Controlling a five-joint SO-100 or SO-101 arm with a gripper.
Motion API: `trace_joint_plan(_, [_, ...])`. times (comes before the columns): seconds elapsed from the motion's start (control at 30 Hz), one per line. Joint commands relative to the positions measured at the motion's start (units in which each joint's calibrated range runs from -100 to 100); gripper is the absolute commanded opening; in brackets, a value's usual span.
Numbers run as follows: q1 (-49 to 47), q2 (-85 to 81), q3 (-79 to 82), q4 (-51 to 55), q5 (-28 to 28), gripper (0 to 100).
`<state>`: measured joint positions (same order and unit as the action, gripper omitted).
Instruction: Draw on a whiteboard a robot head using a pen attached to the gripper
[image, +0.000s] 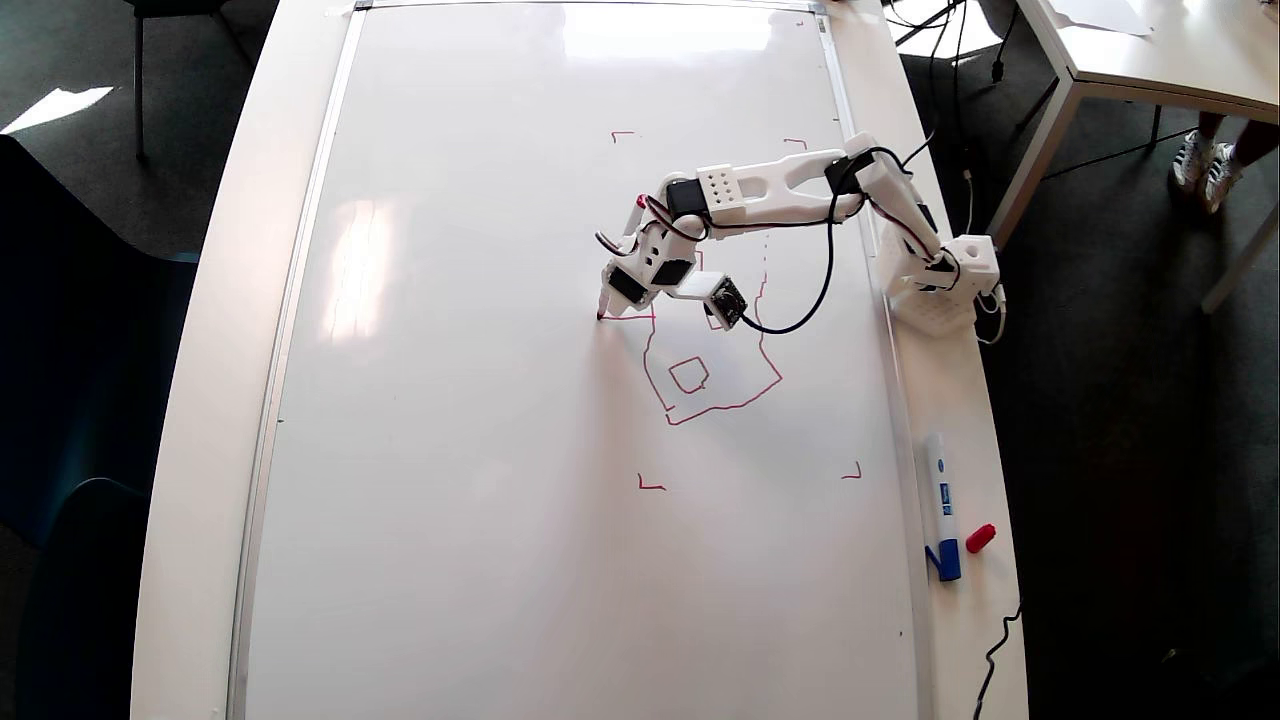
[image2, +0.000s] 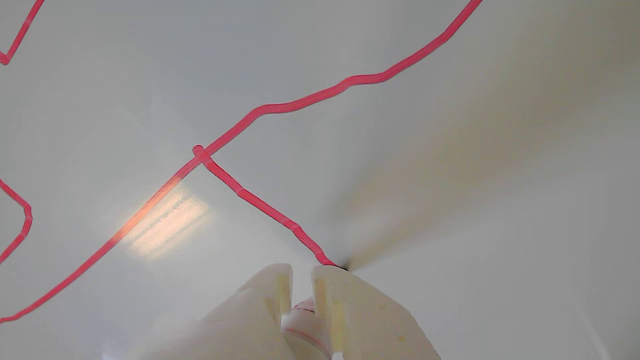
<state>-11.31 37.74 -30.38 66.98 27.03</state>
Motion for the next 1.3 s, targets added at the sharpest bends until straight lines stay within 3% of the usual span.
trace_joint_plan(0.0, [-0.07, 0.29, -0.44, 0.53, -0.11, 1])
trace_joint_plan(0.7, [-1.25, 3.06, -2.89, -6.51, -3.38, 1])
trace_joint_plan(1.07, [3.10, 4.99, -6.80, -5.46, -0.65, 1])
trace_joint_plan(1.27, [3.69, 4.57, -6.80, 0.70, 0.48, 1])
